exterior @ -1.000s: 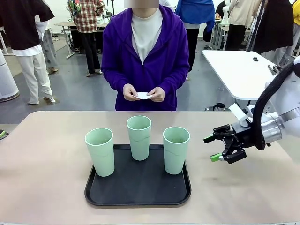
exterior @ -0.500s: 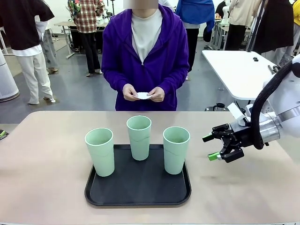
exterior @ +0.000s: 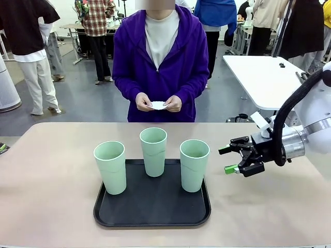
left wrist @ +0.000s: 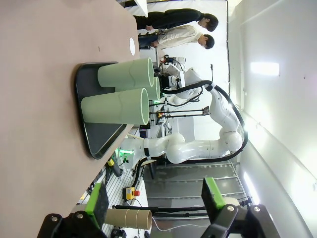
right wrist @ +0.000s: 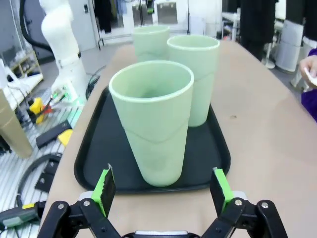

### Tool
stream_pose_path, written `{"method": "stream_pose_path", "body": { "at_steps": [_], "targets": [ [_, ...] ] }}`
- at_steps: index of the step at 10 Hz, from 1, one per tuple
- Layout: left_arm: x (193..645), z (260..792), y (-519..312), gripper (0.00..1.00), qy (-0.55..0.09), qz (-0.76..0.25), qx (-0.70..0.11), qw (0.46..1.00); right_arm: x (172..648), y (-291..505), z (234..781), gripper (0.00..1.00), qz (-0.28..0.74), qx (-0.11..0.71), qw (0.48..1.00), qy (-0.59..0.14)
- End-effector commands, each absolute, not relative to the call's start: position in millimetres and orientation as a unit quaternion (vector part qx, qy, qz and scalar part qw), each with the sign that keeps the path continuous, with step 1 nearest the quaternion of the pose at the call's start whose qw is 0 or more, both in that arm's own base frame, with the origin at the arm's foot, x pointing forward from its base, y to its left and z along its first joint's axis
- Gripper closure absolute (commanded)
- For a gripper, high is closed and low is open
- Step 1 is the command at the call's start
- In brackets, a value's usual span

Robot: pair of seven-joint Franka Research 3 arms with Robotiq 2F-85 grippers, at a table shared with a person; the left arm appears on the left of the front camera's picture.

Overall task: Place coasters on the table and set cups on them.
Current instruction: Pick up one Reusable plastic cup and place it on a coaster set by the human.

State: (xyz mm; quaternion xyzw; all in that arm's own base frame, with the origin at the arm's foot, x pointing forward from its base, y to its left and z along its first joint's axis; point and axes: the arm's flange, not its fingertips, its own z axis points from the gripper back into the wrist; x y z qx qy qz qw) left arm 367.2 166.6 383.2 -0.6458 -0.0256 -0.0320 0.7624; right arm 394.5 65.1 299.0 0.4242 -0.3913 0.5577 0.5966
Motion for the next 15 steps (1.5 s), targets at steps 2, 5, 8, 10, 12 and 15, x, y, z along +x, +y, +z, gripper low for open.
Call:
{"method": "stream_pose_path", "body": {
  "at_steps": [2, 5, 8, 10, 12, 15],
  "targets": [
    [367, 385, 169, 0.0, -0.03, -0.04, -0.65, 0.758, 406, 75, 287, 0.0, 0.526, 0.448, 0.58, -0.432],
    [367, 385, 169, 0.0, -0.03, -0.04, -0.65, 0.758, 409, 87, 276, 0.0, 0.524, 0.47, 0.569, -0.425],
    [367, 385, 169, 0.0, -0.03, -0.04, -0.65, 0.758, 411, 97, 262, 0.0, 0.524, 0.489, 0.571, -0.402],
    [367, 385, 169, 0.0, -0.03, -0.04, -0.65, 0.758, 412, 106, 256, 0.0, 0.533, 0.485, 0.57, -0.396],
    [367, 385, 169, 0.0, -0.03, -0.04, -0.65, 0.758, 414, 115, 248, 0.0, 0.537, 0.489, 0.568, -0.386],
    [367, 385, 169, 0.0, -0.03, -0.04, -0.65, 0.758, 415, 127, 243, 0.0, 0.546, 0.494, 0.563, -0.375]
  ]
}}
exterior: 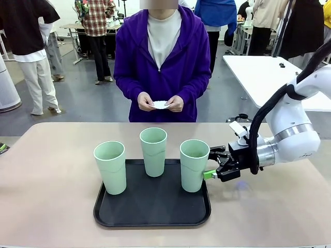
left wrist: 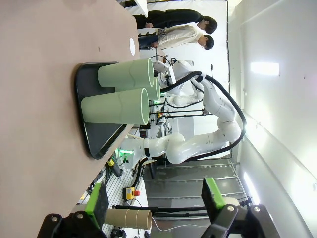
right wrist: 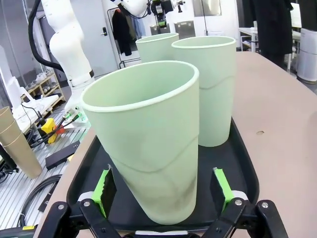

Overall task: Place coasters on the table and set cups on them.
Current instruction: Pick up one Reusable plastic cup and place it on a coaster set by the human.

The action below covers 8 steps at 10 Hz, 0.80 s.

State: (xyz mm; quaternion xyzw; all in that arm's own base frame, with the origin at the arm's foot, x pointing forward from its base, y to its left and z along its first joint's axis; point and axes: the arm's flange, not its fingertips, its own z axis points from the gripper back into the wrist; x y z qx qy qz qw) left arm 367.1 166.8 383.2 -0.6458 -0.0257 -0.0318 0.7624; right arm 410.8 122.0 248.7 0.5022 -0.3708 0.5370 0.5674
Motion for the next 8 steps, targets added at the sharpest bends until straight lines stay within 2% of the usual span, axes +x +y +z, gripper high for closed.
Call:
{"method": "stream_pose_path", "body": {
  "at_steps": [1, 8],
  "targets": [
    [367, 385, 169, 0.0, -0.03, -0.04, -0.65, 0.758, 415, 129, 242, 0.0, 0.546, 0.497, 0.562, -0.372],
    [367, 385, 169, 0.0, -0.03, -0.04, -0.65, 0.758, 414, 153, 234, 0.0, 0.564, 0.509, 0.549, -0.349]
  ]
}}
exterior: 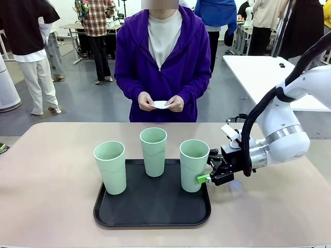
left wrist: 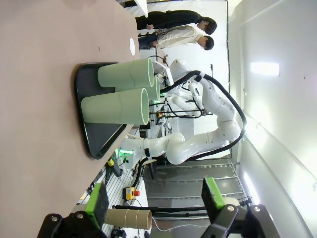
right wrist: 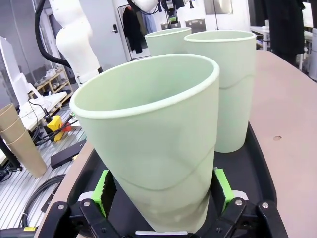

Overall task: Place coasters on the table and set cups on them.
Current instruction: Pick up one Reusable plastic cup and place it on a coaster set by the human.

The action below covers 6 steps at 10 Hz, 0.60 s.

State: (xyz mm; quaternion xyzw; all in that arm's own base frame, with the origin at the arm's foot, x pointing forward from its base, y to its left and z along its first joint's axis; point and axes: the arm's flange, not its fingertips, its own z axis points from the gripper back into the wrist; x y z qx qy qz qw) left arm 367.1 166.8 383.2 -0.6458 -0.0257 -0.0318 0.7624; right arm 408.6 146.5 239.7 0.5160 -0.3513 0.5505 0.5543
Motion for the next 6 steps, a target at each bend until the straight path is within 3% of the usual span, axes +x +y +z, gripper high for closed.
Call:
{"method": "stream_pose_path", "body": {
  "at_steps": [1, 4, 5, 6],
  "targets": [
    [367.0, 384.6, 169.0, 0.0, -0.03, -0.04, -0.65, 0.758, 414.4, 156.4, 233.4, 0.0, 0.564, 0.507, 0.551, -0.348],
    [367.0, 384.6, 169.0, 0.0, -0.03, -0.04, -0.65, 0.758, 413.8, 164.6, 232.3, 0.0, 0.567, 0.51, 0.548, -0.346],
    [367.0, 384.6, 169.0, 0.0, -0.03, -0.04, -0.65, 0.758, 413.9, 164.1, 232.0, 0.44, 0.568, 0.511, 0.544, -0.347],
    [367.0, 384.6, 169.0, 0.0, -0.03, -0.04, -0.65, 0.758, 413.9, 163.2, 232.2, 0.59, 0.567, 0.512, 0.545, -0.345]
  ]
}}
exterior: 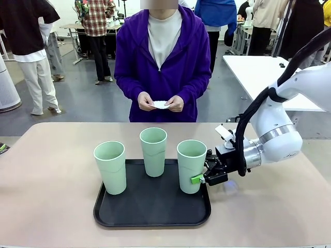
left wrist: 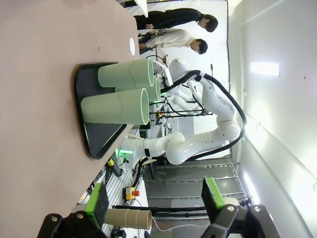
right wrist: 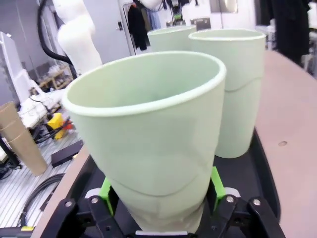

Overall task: Place coasters on the table and set cups on them.
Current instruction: Pick up one Reusable plastic cup and place it on a coaster set by the human.

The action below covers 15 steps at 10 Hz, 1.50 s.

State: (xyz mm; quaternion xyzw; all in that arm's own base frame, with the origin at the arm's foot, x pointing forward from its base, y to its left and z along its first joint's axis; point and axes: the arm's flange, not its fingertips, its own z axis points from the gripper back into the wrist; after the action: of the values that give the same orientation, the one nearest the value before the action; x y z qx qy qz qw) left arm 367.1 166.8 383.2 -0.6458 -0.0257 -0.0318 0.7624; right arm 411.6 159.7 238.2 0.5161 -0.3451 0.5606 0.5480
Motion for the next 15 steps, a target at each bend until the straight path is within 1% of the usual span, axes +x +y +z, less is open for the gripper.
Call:
{"method": "stream_pose_path", "body": {
  "at_steps": [1, 3, 4, 5, 6, 9, 11, 12, 13, 14, 15],
  "targets": [
    [367, 385, 169, 0.0, -0.03, -0.04, -0.65, 0.758, 414, 162, 233, 1.0, 0.567, 0.513, 0.544, -0.345],
    [367, 385, 169, 0.0, -0.03, -0.04, -0.65, 0.758, 414, 160, 237, 1.0, 0.564, 0.513, 0.544, -0.35],
    [367, 385, 169, 0.0, -0.03, -0.04, -0.65, 0.758, 412, 158, 246, 0.75, 0.556, 0.515, 0.546, -0.357],
    [367, 385, 169, 0.0, -0.03, -0.04, -0.65, 0.758, 406, 158, 268, 0.75, 0.547, 0.511, 0.549, -0.371],
    [367, 385, 169, 0.0, -0.03, -0.04, -0.65, 0.758, 402, 154, 302, 0.75, 0.537, 0.502, 0.551, -0.393],
    [367, 385, 169, 0.0, -0.03, -0.04, -0.65, 0.758, 402, 141, 380, 0.75, 0.518, 0.495, 0.554, -0.424],
    [367, 385, 169, 0.0, -0.03, -0.04, -0.65, 0.758, 406, 135, 408, 0.75, 0.498, 0.495, 0.572, -0.425],
    [367, 385, 169, 0.0, -0.03, -0.04, -0.65, 0.758, 406, 135, 416, 0.75, 0.491, 0.478, 0.587, -0.431],
    [367, 385, 169, 0.0, -0.03, -0.04, -0.65, 0.758, 406, 137, 417, 0.75, 0.476, 0.442, 0.621, -0.439],
    [367, 385, 169, 0.0, -0.03, -0.04, -0.65, 0.758, 408, 130, 417, 0.75, 0.517, 0.484, 0.568, -0.421],
    [367, 385, 169, 0.0, -0.03, -0.04, -0.65, 0.758, 408, 130, 417, 0.75, 0.517, 0.484, 0.568, -0.421]
  ]
}}
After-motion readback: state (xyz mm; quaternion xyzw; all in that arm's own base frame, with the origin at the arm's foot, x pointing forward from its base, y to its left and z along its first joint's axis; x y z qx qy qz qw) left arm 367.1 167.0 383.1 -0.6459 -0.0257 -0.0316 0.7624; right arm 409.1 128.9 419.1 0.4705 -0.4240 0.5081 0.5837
